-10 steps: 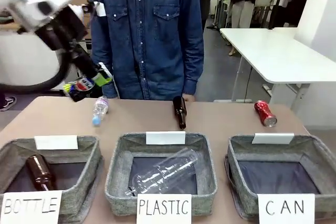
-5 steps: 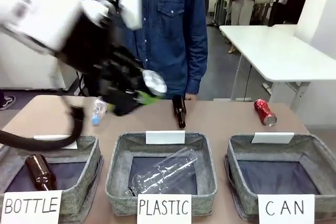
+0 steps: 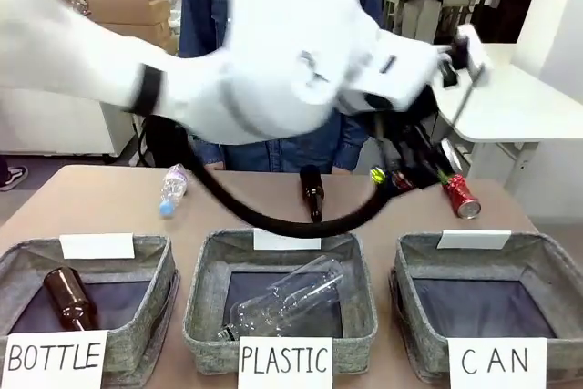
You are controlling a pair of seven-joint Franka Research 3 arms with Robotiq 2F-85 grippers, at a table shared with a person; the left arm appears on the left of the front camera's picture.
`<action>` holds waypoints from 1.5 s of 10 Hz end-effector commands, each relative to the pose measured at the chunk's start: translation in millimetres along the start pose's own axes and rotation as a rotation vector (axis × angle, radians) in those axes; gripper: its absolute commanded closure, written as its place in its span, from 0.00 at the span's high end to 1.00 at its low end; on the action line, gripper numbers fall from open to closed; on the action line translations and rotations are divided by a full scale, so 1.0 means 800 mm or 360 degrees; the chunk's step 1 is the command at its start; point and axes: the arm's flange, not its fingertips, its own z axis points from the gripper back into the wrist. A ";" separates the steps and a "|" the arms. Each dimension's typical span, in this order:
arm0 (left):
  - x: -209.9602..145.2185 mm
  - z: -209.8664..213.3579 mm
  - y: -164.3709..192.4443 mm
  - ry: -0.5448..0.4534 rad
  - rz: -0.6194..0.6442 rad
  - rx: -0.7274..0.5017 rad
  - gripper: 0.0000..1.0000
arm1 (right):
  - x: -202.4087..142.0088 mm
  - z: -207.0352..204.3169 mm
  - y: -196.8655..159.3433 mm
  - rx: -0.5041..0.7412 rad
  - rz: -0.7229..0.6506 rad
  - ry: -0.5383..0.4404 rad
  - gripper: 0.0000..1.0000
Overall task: Sort the can waste into the basket.
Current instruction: Pick up the can waste from the table and place it in the right Fabric basket.
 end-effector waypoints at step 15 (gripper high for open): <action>0.028 -0.116 -0.019 0.0178 0.0047 -0.0340 1.00 | -0.003 -0.001 0.000 0.0036 0.0015 -0.0012 1.00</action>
